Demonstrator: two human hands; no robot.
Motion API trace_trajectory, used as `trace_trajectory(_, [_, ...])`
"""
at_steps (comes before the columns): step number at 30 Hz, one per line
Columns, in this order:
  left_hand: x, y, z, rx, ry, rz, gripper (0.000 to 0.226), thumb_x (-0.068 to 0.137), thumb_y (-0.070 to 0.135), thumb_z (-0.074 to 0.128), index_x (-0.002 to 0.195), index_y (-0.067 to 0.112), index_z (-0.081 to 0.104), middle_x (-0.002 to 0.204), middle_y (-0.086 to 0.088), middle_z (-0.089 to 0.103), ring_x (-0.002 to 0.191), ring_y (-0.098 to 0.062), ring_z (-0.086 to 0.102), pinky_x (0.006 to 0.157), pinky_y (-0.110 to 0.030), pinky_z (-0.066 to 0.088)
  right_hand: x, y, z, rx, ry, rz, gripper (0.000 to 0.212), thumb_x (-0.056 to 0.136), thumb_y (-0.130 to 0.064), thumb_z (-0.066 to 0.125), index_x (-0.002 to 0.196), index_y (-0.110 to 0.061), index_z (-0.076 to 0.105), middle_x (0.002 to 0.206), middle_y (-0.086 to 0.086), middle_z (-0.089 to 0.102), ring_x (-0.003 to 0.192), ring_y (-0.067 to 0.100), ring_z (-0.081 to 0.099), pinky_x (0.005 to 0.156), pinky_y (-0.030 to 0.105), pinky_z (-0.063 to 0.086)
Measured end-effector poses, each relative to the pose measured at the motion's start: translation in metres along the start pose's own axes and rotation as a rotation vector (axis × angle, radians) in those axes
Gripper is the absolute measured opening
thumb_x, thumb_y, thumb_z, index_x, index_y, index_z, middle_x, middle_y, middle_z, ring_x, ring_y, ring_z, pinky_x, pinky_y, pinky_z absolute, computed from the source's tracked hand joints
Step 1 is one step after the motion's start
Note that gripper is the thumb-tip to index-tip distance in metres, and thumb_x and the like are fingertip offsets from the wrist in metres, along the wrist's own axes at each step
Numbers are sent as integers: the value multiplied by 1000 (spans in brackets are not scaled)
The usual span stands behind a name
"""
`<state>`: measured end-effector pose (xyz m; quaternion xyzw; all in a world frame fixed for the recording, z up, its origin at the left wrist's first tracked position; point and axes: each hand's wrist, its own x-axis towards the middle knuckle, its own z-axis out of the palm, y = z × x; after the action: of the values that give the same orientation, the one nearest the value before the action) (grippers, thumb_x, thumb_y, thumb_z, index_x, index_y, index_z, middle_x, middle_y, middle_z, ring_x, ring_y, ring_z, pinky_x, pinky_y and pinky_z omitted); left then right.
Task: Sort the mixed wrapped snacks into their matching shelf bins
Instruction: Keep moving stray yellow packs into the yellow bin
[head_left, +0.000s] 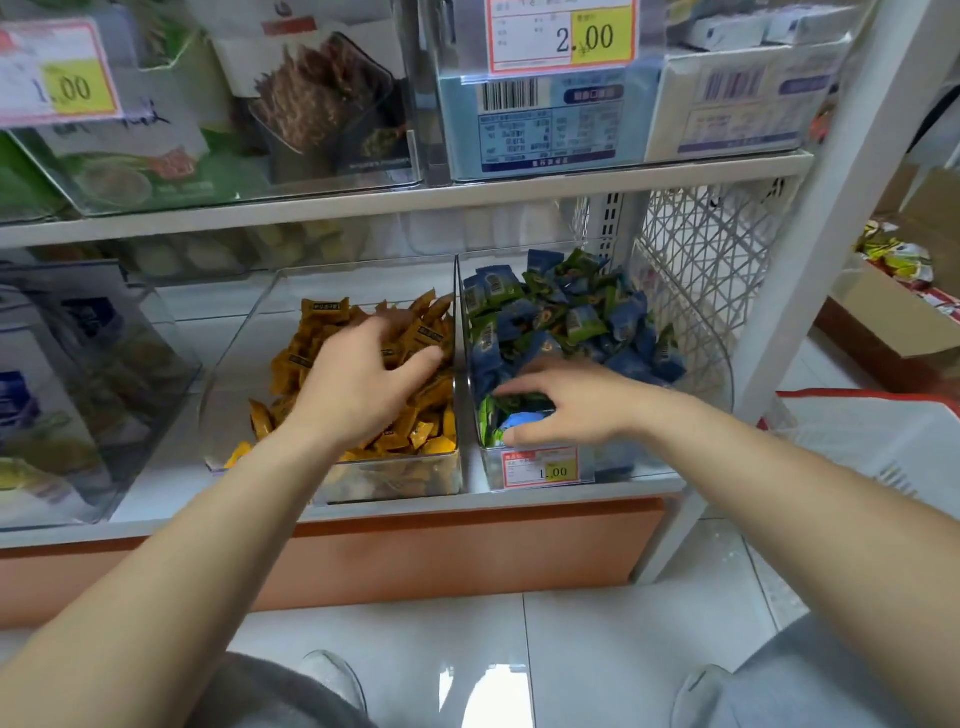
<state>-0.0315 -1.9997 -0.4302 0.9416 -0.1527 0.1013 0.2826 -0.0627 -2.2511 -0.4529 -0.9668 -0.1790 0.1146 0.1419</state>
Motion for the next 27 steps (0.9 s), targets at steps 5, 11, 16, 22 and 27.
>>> trace_trajectory(5, [-16, 31, 34, -90, -180, -17, 67, 84, 50, 71, 139, 19, 49, 126, 6, 61, 117, -17, 59, 87, -24, 44, 14, -2, 6, -40, 58, 55, 77, 75, -78, 54, 142, -42, 39, 137, -2, 53, 120, 23, 52, 95, 38, 48])
trace_trajectory(11, [-17, 30, 43, -142, -122, 10, 45, 90, 30, 65, 134, 26, 56, 124, 6, 66, 111, -12, 61, 88, -19, 43, 19, -7, 9, 79, 16, 57, 98, 59, -91, 55, 140, -38, 42, 138, -8, 54, 117, 19, 55, 96, 39, 49])
trace_trajectory(16, [-16, 29, 45, -140, -99, -2, 45, 91, 24, 64, 136, 24, 57, 126, 5, 66, 101, -1, 53, 74, -2, 33, 25, -8, 13, 151, 80, 15, 73, 69, -77, 66, 127, -34, 52, 119, -7, 60, 101, 16, 57, 86, 37, 51])
trace_trajectory(22, [-14, 25, 38, -192, -126, 2, 45, 93, 23, 64, 137, 24, 58, 128, 7, 65, 110, -1, 53, 92, -17, 39, 28, -14, 22, 57, 158, -119, 37, 81, -63, 62, 109, -40, 55, 101, -10, 65, 85, 15, 58, 66, 32, 49])
trace_trajectory(27, [-12, 18, 33, -214, -188, 35, 47, 93, 29, 65, 139, 29, 56, 128, 13, 64, 115, -4, 58, 90, -15, 41, 29, -9, 17, 89, 159, -146, 33, 87, -53, 63, 113, -34, 61, 99, -10, 65, 84, 14, 58, 68, 34, 49])
